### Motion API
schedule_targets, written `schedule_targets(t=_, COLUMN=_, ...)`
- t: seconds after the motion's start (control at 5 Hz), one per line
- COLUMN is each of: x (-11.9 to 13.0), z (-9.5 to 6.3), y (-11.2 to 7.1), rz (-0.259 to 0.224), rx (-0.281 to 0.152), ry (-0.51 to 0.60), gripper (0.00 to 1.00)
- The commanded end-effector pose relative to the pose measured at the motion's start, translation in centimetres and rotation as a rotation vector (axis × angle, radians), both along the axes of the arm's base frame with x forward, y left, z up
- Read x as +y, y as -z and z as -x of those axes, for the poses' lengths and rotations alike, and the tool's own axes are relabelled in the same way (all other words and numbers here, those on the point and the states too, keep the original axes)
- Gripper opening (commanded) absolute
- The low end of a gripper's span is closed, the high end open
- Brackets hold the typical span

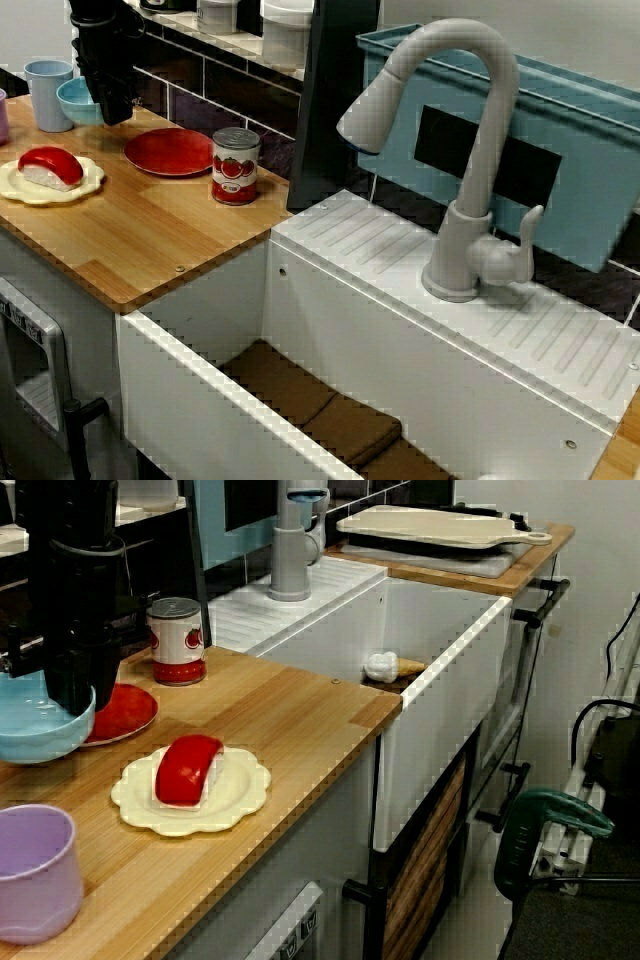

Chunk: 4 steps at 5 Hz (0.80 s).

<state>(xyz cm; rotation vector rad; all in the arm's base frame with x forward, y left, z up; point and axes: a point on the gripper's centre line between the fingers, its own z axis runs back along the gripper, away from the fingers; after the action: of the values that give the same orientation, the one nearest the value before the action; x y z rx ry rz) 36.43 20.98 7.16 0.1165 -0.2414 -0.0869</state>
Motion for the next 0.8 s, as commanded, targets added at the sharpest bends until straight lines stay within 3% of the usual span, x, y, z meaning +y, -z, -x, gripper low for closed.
schedule_targets(t=0.0, x=0.0, z=-0.2, y=-0.5, rz=-0.058, rx=-0.022, ry=0.004, gripper=0.0)
schedule_targets(t=0.6, x=1.1, z=-0.1, y=1.9, rz=-0.106, rx=0.017, ry=-0.002, gripper=0.0)
